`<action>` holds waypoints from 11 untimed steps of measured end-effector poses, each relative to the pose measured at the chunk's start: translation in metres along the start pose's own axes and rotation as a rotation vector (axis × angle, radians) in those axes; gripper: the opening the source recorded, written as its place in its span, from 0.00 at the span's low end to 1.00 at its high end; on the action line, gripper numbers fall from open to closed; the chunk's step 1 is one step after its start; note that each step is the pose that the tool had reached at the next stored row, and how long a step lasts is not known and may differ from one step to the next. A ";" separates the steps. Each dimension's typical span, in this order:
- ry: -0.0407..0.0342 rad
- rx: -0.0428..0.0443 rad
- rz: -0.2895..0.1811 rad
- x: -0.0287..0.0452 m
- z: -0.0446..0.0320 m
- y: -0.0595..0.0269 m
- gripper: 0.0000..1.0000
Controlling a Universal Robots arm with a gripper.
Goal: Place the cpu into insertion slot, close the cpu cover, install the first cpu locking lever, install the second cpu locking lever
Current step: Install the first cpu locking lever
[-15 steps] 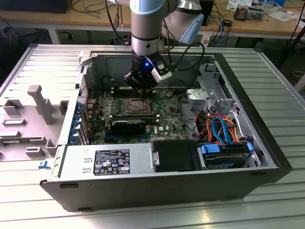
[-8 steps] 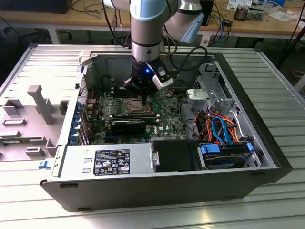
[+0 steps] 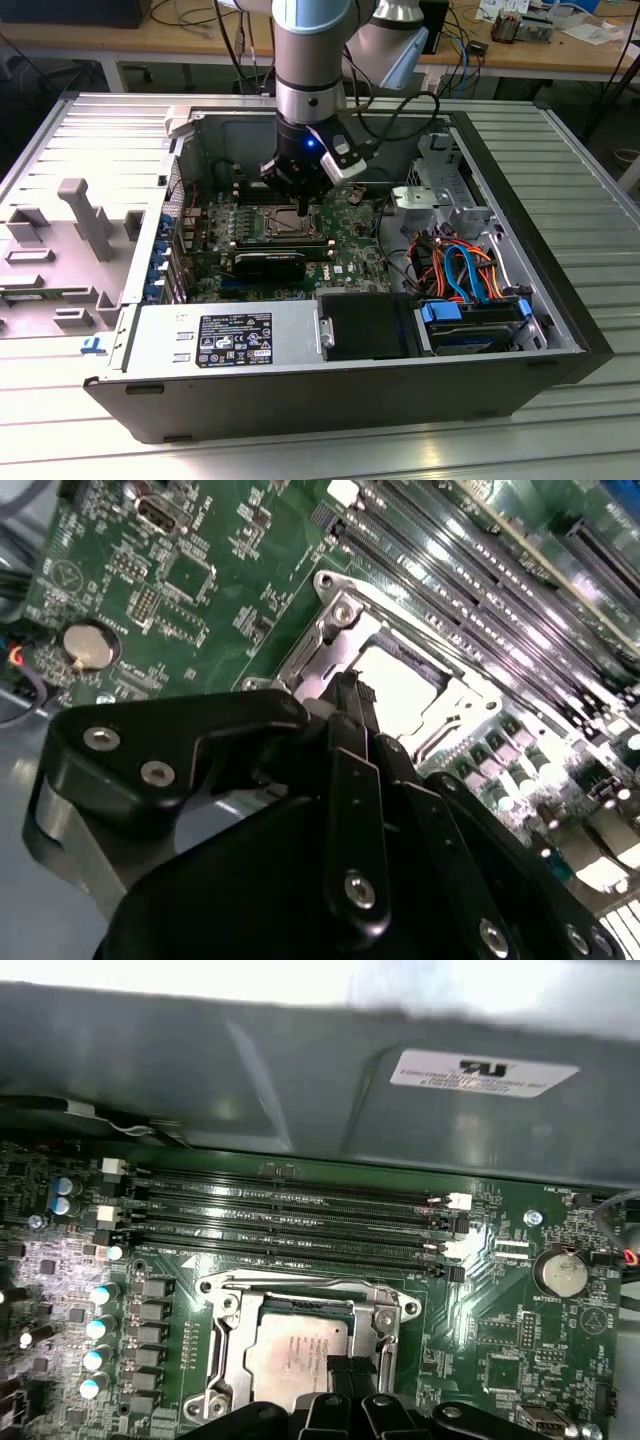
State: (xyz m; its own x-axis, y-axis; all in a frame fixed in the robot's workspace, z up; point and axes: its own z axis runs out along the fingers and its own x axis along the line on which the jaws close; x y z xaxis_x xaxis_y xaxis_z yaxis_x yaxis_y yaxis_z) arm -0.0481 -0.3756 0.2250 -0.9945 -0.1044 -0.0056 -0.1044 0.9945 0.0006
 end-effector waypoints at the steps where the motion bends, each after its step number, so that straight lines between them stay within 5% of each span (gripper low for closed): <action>1: 0.0000 -0.0001 0.000 0.0000 -0.0026 0.0000 0.11; 11: 0.0000 -0.0001 0.000 0.0000 -0.0060 0.0000 0.11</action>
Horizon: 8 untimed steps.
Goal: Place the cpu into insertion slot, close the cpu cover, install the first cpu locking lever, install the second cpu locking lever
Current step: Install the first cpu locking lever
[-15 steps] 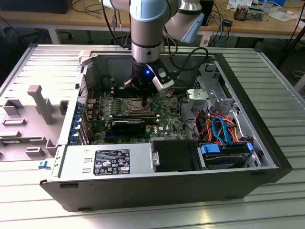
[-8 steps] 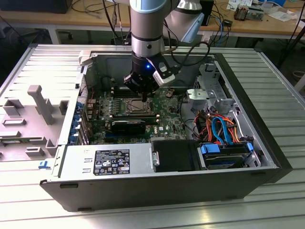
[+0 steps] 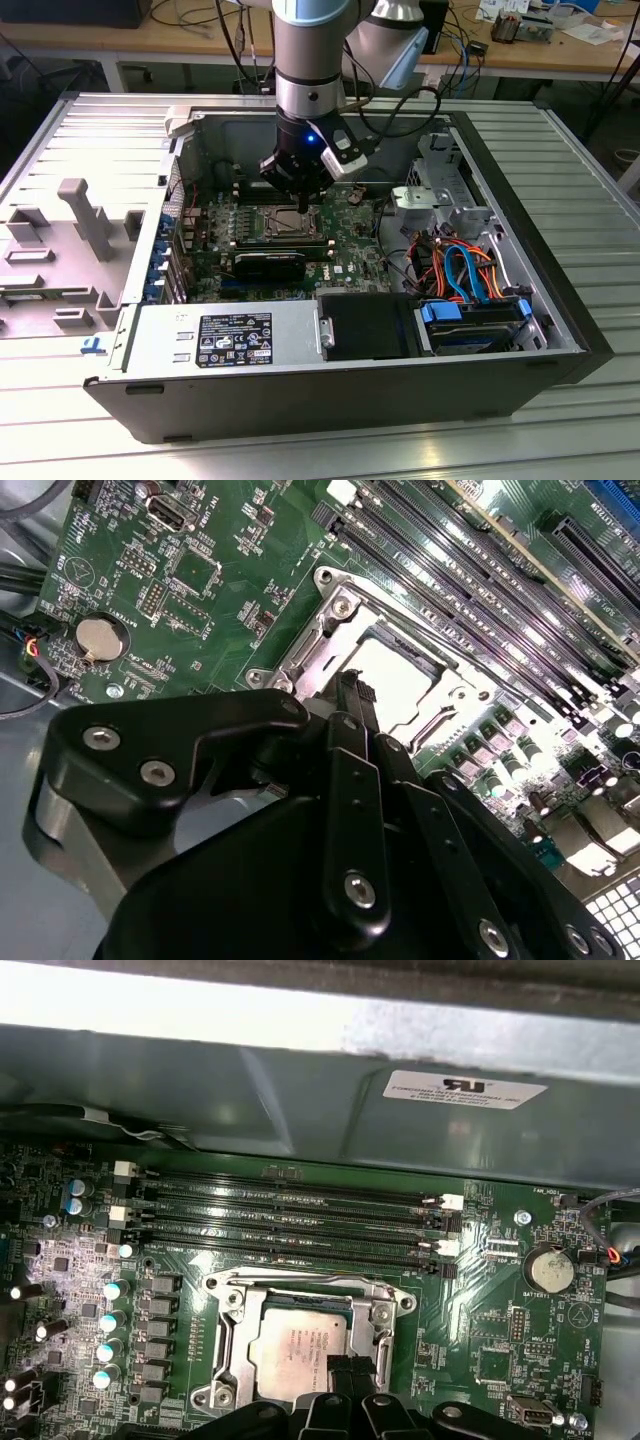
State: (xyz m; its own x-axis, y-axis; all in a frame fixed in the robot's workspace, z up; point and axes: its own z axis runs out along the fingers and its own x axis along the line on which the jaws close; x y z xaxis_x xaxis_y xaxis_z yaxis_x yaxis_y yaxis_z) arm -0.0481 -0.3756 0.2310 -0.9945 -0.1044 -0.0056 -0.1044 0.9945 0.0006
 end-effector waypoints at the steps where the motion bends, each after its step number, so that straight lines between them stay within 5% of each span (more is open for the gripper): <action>1: -0.0001 0.0000 0.000 0.0000 0.0000 0.0000 0.11; 8: 0.0000 0.0001 0.000 0.0004 -0.0001 -0.0043 0.11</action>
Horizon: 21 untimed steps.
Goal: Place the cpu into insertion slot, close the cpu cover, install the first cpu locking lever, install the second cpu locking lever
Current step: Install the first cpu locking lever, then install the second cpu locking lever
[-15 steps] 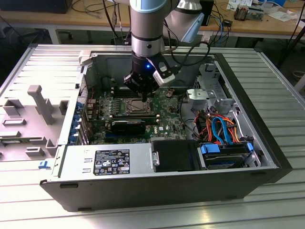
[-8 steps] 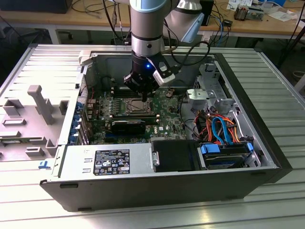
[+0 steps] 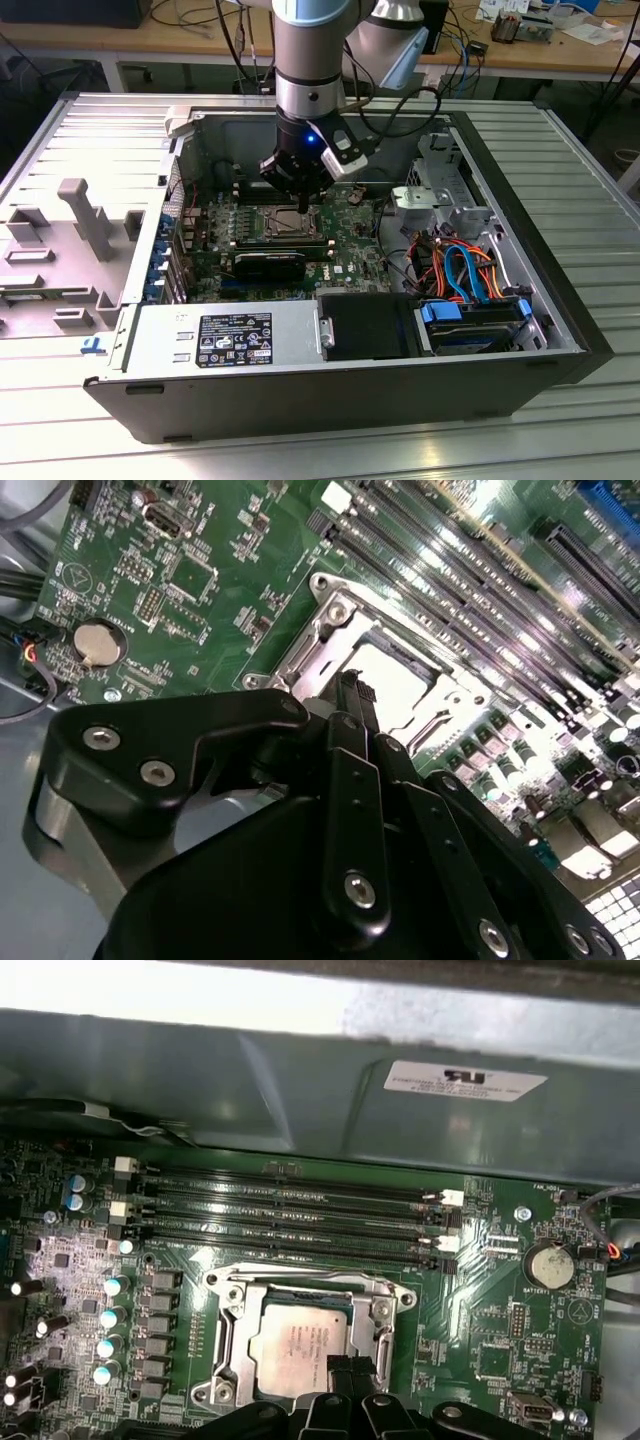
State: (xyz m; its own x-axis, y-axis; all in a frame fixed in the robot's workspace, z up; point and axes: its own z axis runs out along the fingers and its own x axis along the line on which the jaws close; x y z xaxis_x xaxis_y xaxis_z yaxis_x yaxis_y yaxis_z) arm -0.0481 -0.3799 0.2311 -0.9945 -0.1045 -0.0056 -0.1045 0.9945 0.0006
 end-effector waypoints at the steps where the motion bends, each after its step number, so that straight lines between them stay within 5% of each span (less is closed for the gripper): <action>1: 0.0000 0.0000 0.000 0.0003 0.0000 -0.0026 0.11; 16: 0.0000 0.0000 0.000 0.0004 0.0000 -0.0038 0.11; 21: 0.0004 -0.0001 0.000 -0.0002 0.0005 -0.0118 0.11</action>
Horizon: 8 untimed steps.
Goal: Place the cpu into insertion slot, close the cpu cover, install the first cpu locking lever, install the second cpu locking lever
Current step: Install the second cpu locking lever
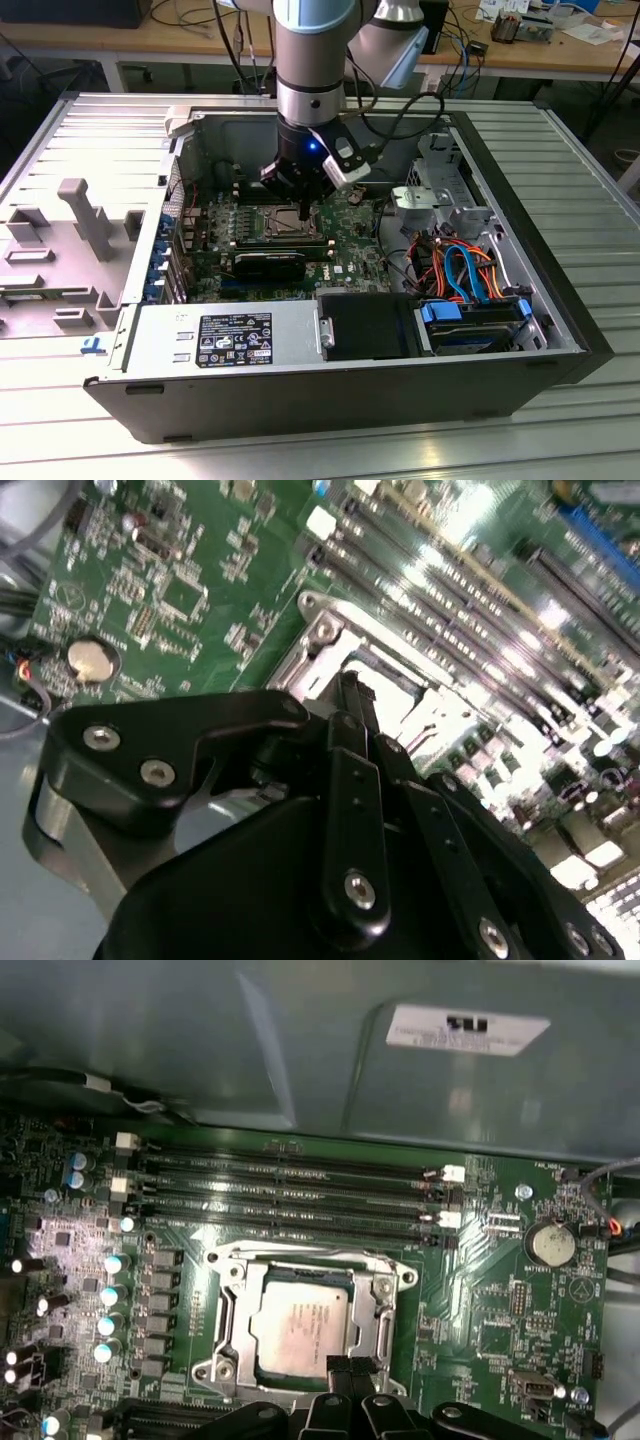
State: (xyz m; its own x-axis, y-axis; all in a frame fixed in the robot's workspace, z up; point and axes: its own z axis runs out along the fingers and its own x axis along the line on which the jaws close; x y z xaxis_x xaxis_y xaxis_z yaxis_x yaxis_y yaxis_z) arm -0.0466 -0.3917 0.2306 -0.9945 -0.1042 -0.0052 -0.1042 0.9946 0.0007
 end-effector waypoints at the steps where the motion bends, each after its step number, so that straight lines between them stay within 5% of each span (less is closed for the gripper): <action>1: 0.0003 0.0000 0.000 -0.0006 0.0005 -0.0040 0.11; 8: 0.0012 -0.0003 0.001 -0.0029 0.0073 -0.0221 0.11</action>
State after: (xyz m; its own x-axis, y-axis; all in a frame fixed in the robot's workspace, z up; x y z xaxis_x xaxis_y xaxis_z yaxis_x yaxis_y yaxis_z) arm -0.0415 -0.4133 0.2232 -0.9946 -0.1035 -0.0040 -0.1035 0.9946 0.0009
